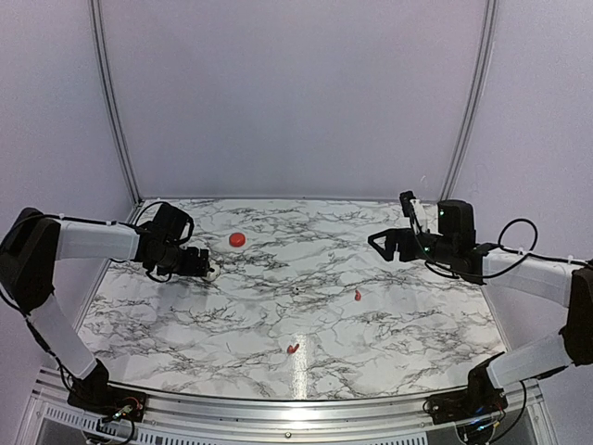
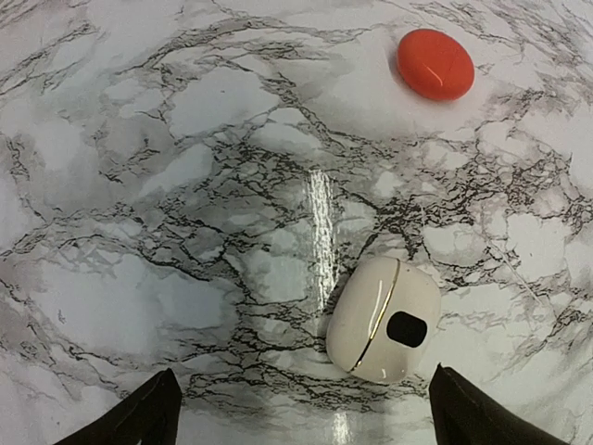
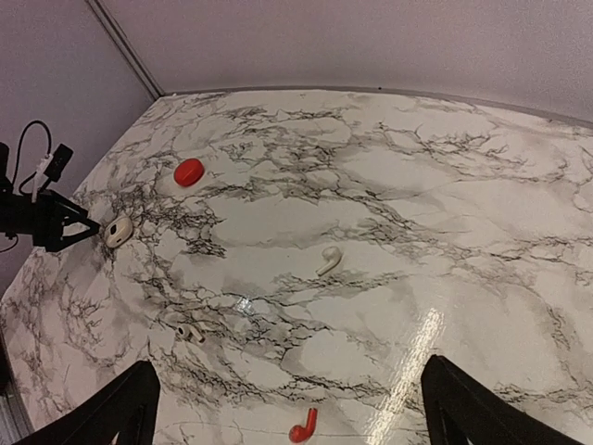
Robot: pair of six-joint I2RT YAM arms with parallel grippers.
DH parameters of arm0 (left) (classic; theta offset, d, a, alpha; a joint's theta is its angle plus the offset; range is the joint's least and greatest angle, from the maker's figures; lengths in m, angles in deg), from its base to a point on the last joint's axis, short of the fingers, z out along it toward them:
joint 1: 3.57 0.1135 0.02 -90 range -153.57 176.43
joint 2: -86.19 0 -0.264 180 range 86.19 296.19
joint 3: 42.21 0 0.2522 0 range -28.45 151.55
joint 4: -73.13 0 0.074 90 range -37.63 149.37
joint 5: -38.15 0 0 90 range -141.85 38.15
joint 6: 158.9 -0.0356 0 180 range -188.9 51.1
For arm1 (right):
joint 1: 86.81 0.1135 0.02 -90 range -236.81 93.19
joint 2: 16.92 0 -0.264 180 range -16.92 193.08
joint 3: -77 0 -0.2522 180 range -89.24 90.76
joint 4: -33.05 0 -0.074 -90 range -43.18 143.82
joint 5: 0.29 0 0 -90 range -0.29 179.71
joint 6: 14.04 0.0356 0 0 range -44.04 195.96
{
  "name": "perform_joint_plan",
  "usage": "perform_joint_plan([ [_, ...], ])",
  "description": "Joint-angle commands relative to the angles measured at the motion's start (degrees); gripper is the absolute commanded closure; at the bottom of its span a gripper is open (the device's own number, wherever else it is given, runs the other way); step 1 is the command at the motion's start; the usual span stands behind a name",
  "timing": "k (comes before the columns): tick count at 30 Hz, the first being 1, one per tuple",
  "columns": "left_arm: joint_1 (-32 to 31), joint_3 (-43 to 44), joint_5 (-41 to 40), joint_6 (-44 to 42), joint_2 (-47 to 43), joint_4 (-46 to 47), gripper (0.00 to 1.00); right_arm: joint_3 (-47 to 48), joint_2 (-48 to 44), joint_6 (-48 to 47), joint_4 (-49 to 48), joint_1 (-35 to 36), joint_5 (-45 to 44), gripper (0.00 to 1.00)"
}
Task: Insert the wireless bluetooth earbuds into the charging case
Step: Pick up the charging case from the center of the board.
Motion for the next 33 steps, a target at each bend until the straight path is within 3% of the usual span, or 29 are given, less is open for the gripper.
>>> perform_joint_plan([
  [1, 0.2, 3.6, 2.9, -3.9, 4.2, -2.0, 0.07, 2.5, 0.9, -0.1, -0.1, 0.7, 5.6, 0.01],
  [15, -2.1, 6.7, 5.8, -7.5, 11.3, -2.0, 0.27, 3.2, 2.2, 0.4, -1.6, 0.7, 8.9, 0.01],
  [24, -4.0, 7.6, 4.3, -9.6, 13.2, -2.1, 0.48, 3.7, 2.3, 1.1, -0.7, 0.7, 8.6, 0.01],
  [33, -5.6, 7.0, 2.7, -10.6, 11.6, -2.5, 0.63, 3.5, 1.8, 8.6, -0.8, 0.7, -0.9, 0.01],
])
